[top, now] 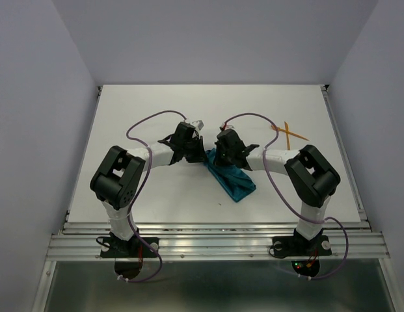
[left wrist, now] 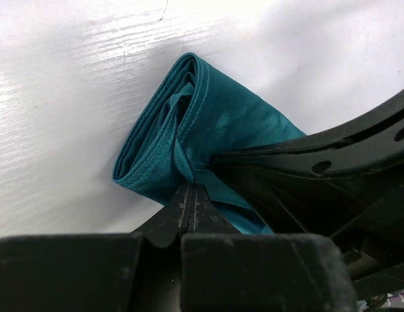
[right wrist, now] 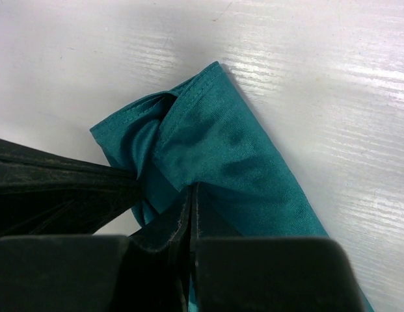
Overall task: Fold the napkin into a case and place the utensils inside
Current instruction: Stuff the top corner of the smaller-rectangle-folded napkin into the folded napkin.
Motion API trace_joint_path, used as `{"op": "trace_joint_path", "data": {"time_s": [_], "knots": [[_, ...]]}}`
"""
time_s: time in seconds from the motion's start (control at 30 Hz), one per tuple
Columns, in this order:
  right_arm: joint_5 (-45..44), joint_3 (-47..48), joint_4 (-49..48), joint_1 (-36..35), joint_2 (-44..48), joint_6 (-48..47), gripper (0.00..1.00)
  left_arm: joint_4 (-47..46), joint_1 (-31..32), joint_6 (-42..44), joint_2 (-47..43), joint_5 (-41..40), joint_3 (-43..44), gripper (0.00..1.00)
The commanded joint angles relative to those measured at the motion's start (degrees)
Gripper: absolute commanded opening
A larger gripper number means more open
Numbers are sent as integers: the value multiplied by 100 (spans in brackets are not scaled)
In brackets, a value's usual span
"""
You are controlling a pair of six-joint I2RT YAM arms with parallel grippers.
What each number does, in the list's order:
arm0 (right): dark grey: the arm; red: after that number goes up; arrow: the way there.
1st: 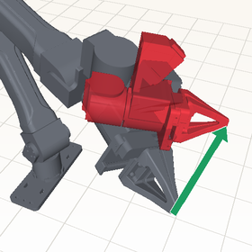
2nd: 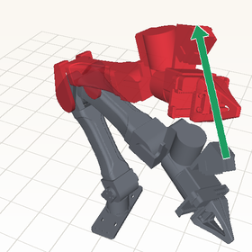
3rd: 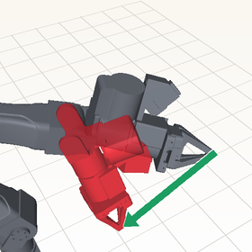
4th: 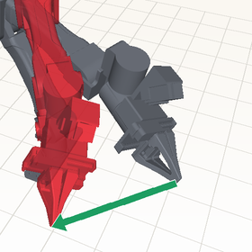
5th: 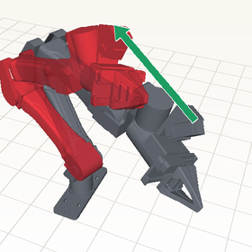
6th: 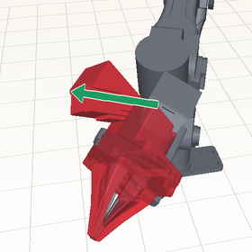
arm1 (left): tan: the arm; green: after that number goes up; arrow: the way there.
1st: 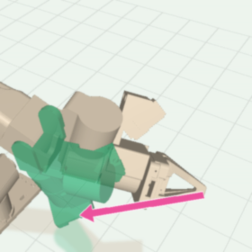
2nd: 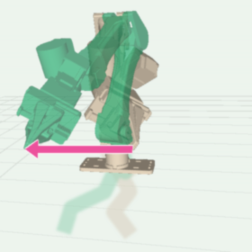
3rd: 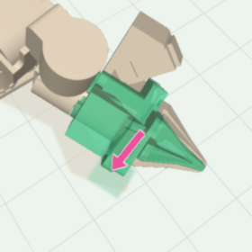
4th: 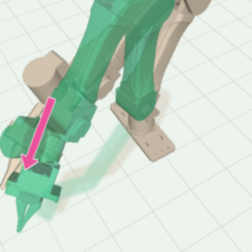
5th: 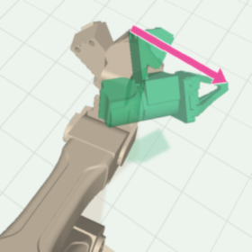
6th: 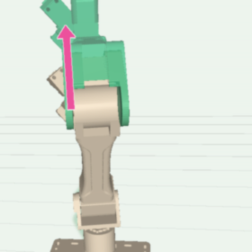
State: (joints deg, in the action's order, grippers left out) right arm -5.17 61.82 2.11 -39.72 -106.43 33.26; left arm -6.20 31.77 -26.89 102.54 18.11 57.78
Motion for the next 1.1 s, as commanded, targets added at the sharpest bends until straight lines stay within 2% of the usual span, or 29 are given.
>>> {"op": "trace_joint_path", "data": {"time_s": [0.0,0.33,0.47,0.5,0.53,0.63,0.73,0.8,0.9,0.97,1.07], "knots": [[16,-118,-141,-53,395,111,1,-110,-13,0,20,105,207,0],[306,-171,-439,-53,597,260,1,-75,-13,18,47,96,286,0],[122,-171,-422,-53,545,252,1,-75,-13,26,38,96,304,0],[69,-127,-404,-53,510,199,3,-66,-13,26,38,96,304,0],[-1,-83,-343,-53,475,164,13,-57,-22,35,38,88,304,0],[-142,58,-229,-53,325,76,28,-57,-30,44,29,96,313,0],[-151,241,-124,-53,71,-12,38,-66,-39,53,47,114,295,0],[-72,348,35,-105,-140,-21,39,-75,-39,44,55,149,304,0],[-115,357,-18,-106,-290,-12,38,-83,-39,44,55,158,295,0],[-309,339,26,-167,-334,-21,33,-92,-39,35,55,167,295,0],[-441,261,53,-167,-326,-3,14,-92,-39,44,64,167,295,0]]}}
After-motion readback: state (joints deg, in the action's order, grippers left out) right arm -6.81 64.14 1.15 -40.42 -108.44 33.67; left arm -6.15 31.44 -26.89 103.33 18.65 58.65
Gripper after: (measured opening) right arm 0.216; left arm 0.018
